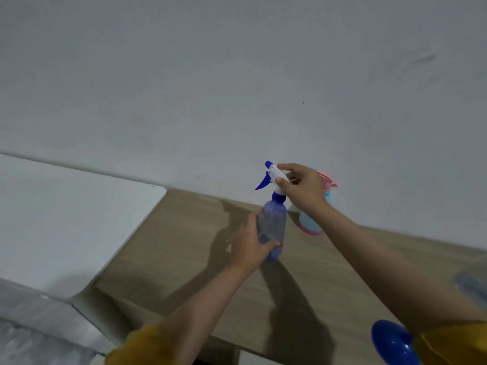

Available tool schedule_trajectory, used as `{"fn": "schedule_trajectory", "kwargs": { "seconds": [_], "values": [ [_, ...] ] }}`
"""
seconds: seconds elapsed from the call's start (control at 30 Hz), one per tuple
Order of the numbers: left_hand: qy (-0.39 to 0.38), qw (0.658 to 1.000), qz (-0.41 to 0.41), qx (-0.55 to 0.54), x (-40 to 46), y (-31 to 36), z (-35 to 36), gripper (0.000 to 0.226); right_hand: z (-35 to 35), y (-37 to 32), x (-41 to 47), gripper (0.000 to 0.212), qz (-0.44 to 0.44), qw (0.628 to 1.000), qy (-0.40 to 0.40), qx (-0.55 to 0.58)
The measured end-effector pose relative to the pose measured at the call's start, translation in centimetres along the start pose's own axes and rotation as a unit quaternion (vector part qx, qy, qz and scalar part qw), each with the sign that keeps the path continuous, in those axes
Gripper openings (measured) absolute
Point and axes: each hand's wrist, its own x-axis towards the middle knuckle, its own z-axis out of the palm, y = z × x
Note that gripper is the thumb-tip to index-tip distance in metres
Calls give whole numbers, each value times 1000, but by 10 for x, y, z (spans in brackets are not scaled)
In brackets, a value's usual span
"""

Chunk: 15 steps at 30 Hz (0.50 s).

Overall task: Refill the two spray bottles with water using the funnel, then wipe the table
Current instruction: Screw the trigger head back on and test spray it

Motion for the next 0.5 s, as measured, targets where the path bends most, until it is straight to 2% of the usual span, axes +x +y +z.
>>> {"fn": "schedule_trajectory", "kwargs": {
  "seconds": [0.23,0.33,0.43,0.47,0.5],
  "values": [
    [6,999,20,44,81,-19,12,68,12,10,60,29,9,994,-18,-111],
    [10,998,18,66,107,-27,25,55,17,21,75,31,-9,988,-42,-148],
    [31,996,16,85,121,-32,41,31,21,35,87,33,-10,982,-54,-183],
    [37,995,13,92,123,-32,46,32,22,38,91,33,-6,981,-52,-185],
    [47,994,16,99,124,-33,51,43,22,40,94,34,-6,981,-49,-186]
  ]
}}
